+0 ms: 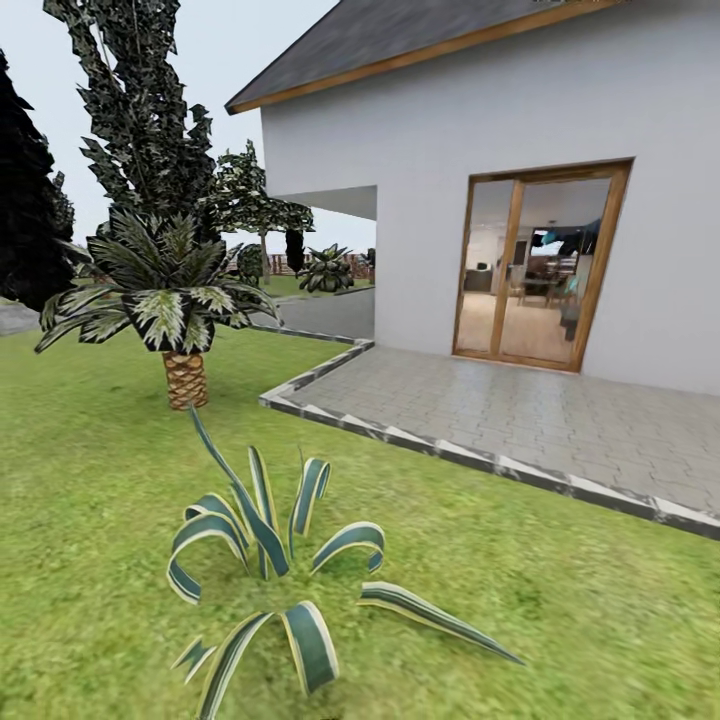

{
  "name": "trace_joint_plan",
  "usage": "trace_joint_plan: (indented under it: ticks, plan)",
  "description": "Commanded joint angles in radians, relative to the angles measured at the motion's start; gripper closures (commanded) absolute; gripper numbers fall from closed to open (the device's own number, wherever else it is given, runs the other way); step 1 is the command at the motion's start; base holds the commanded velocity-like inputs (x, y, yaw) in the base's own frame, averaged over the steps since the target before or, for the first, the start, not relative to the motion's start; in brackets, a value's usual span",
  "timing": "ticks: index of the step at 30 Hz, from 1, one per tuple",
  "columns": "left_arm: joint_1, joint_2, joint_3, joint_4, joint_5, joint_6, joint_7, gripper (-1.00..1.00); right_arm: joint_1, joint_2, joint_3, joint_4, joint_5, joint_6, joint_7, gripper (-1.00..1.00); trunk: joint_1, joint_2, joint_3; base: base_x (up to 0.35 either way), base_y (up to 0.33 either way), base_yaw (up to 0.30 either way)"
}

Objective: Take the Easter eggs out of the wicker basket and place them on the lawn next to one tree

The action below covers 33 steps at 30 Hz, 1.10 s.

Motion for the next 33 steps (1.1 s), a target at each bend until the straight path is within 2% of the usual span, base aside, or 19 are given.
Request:
trace_joint_plan:
  ticks: [1, 15, 33]
  plan:
    - [0.0, 0.0, 0.0, -0.001, 0.0, 0.0, -0.001, -1.0, -0.001, 0.0, 0.001, 0.002, -0.005, -0.001, 0.001, -1.0, 0.0, -0.001, -0.001, -0.112, 0.046, 0.0]
    - [0.0, 0.0, -0.002, -0.001, -0.001, 0.0, -0.001, -1.0, -0.001, 0.0, 0.0, 0.002, -0.005, -0.001, 0.001, -1.0, 0.0, -0.001, -0.001, -0.114, 0.069, 0.0]
    - [0.0, 0.001, -0.002, -0.001, -0.001, 0.0, -0.001, -1.0, -0.001, 0.0, 0.0, 0.002, -0.004, -0.001, 0.0, -1.0, 0.0, -0.001, -0.001, -0.001, 0.303, 0.0]
